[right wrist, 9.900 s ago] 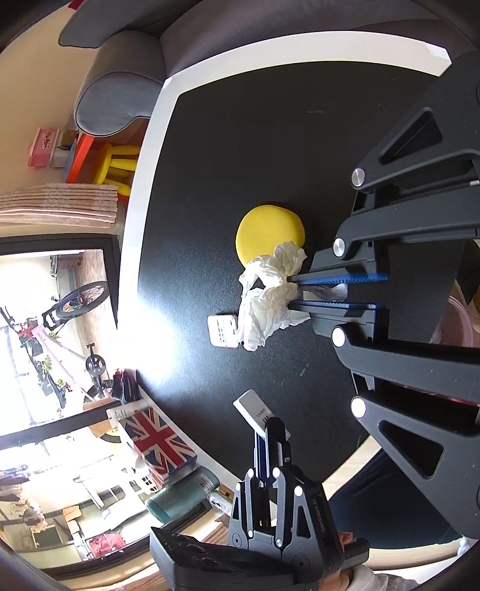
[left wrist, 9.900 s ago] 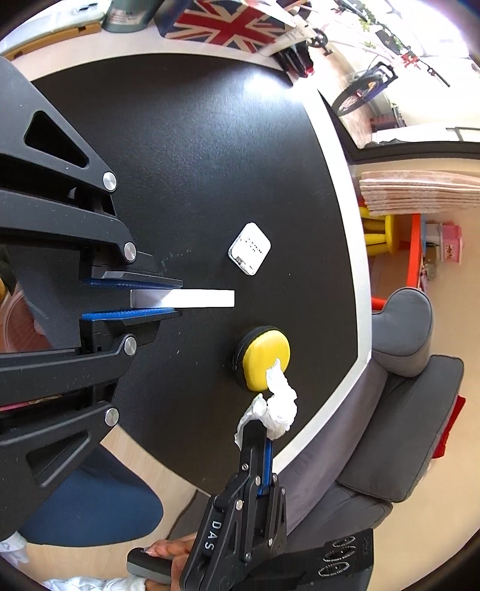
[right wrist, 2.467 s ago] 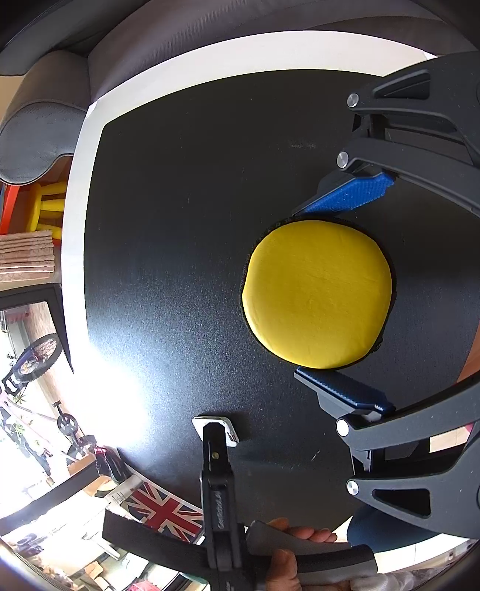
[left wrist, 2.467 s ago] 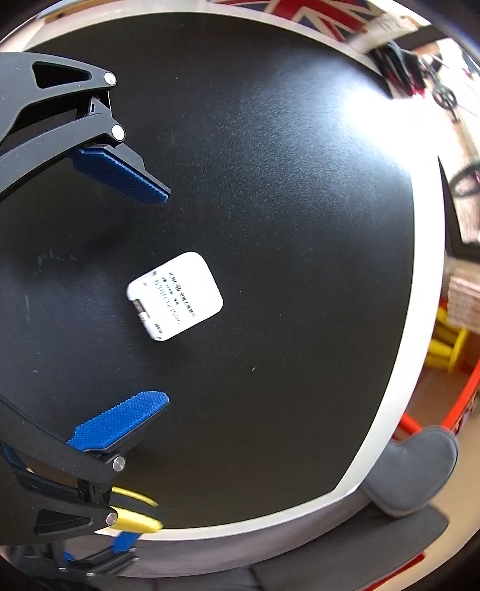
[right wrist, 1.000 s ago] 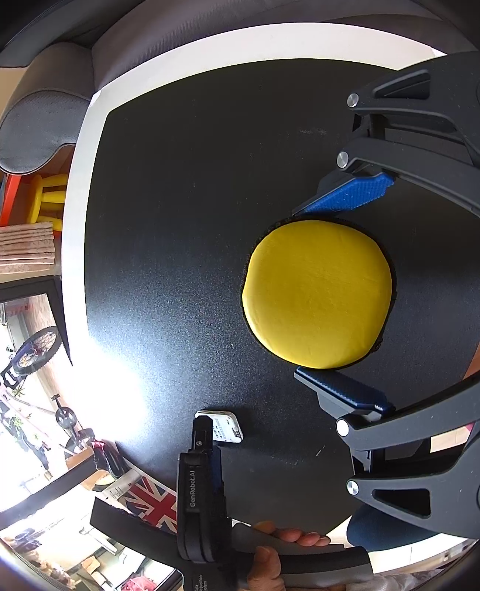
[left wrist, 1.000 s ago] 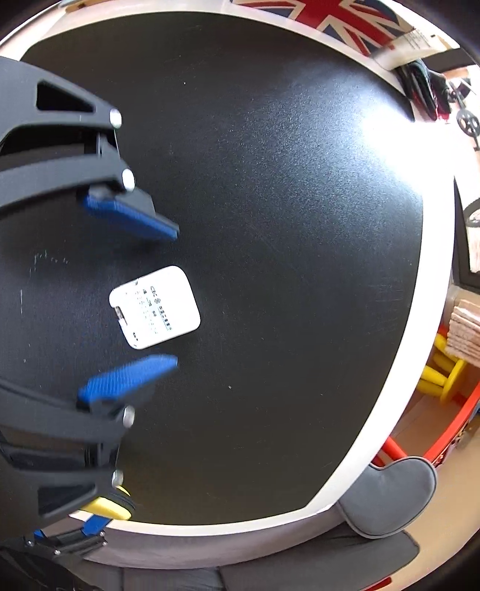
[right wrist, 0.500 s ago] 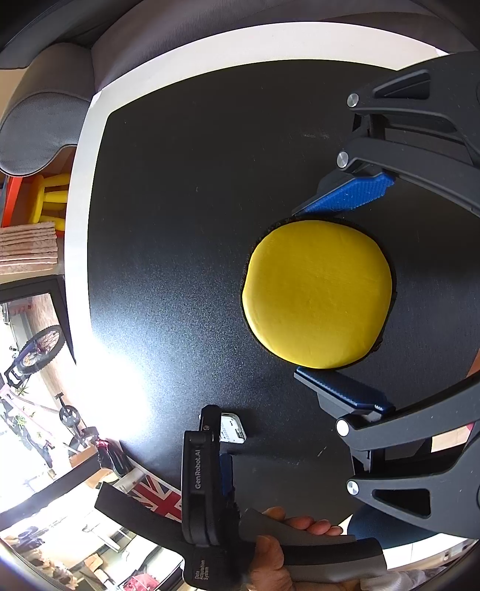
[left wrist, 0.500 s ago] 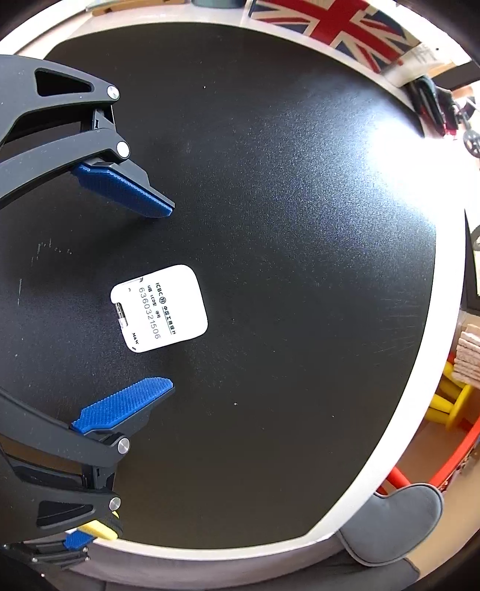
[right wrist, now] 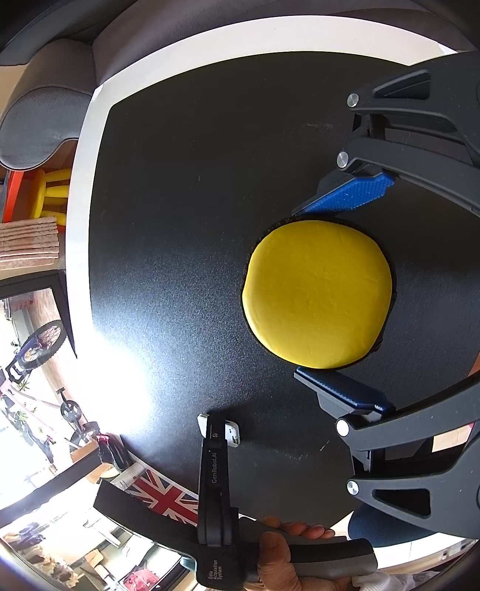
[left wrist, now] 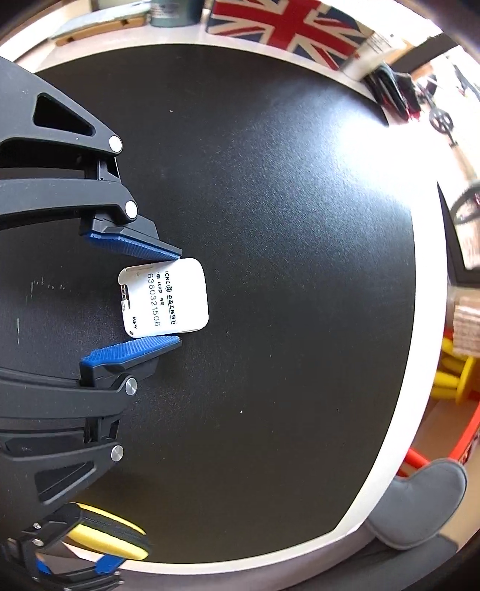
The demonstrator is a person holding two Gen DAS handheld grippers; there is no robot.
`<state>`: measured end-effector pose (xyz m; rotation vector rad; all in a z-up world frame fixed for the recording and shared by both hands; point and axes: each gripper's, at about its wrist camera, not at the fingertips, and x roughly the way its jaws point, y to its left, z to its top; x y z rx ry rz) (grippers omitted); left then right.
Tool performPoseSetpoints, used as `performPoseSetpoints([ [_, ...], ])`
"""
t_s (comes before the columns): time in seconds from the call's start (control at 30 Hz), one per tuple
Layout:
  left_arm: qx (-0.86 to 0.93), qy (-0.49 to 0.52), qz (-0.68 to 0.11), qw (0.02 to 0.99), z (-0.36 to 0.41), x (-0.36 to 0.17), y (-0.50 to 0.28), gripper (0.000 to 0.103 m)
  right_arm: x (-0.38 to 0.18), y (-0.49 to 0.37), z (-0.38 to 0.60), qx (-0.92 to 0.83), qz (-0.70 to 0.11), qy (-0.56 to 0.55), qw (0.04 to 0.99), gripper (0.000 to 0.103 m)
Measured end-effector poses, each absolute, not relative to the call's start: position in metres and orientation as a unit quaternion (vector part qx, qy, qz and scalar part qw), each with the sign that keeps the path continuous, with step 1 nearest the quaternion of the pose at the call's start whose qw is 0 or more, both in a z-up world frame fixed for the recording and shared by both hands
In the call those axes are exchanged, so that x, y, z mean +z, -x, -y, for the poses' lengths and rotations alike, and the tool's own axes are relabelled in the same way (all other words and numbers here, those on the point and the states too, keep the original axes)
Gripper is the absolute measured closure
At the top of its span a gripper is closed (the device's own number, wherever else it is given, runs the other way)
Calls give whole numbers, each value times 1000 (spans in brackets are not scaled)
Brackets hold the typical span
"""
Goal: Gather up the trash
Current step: 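Carry the white box and yellow case over the pink bin with both grippers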
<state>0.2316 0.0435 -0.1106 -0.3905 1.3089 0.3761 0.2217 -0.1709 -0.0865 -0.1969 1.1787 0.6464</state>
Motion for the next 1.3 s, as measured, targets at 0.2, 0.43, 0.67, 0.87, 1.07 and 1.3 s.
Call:
performPoseSetpoints([
  [0.2, 136, 149, -583, 787, -38, -103, -224, 62, -80, -218, 163, 302, -538, 100, 781, 25],
  [0.43, 106, 97, -545, 826, -40, -78, -200, 62, -64, -206, 149, 307, -518, 116, 790, 25],
  [0.67, 81, 63, -494, 863, -35, -44, -148, 62, -41, -182, 142, 321, -490, 129, 801, 25],
  [0.87, 56, 49, -456, 887, -25, -18, -100, 62, -23, -152, 144, 337, -465, 135, 807, 25],
  [1.07, 27, 35, -436, 899, -9, -5, -54, 62, -7, -110, 158, 359, -440, 134, 812, 25],
  [1.3, -1, 38, -425, 905, 8, -1, -8, 62, 2, -60, 177, 380, -420, 134, 813, 25],
])
